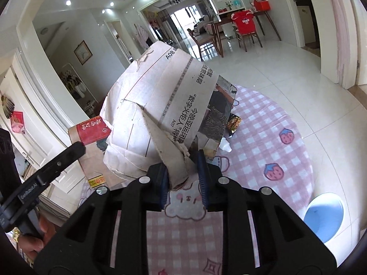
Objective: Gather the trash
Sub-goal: 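Grasp the red snack box with the left tool while right lifts newspaper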
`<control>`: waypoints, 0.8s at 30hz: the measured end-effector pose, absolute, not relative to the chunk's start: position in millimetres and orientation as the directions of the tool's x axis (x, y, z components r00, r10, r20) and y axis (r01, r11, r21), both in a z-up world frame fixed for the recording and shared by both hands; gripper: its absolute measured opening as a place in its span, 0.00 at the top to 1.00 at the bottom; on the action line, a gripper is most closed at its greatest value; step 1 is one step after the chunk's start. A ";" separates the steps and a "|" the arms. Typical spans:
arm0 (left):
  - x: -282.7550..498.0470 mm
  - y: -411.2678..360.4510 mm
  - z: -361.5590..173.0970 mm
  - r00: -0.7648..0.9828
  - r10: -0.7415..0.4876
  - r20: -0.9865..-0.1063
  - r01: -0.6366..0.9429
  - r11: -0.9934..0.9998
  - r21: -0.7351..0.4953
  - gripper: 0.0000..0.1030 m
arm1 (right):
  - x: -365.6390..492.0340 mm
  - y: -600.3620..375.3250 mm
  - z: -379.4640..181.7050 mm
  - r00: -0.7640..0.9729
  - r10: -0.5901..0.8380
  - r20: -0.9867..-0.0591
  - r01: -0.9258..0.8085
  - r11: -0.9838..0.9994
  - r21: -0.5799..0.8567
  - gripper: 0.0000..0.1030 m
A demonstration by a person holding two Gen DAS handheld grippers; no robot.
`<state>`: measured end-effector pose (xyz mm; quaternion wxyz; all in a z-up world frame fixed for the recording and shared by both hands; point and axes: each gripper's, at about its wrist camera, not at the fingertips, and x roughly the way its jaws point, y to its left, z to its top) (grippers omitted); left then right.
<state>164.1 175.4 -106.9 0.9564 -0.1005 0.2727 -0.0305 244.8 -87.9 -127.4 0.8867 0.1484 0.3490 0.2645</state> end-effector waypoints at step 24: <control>121.3 99.8 -56.2 0.887 -0.121 -0.446 0.084 0.991 -0.100 0.98 | 205.7 -146.1 -119.6 0.641 0.636 -0.430 -0.344 0.739 0.580 0.79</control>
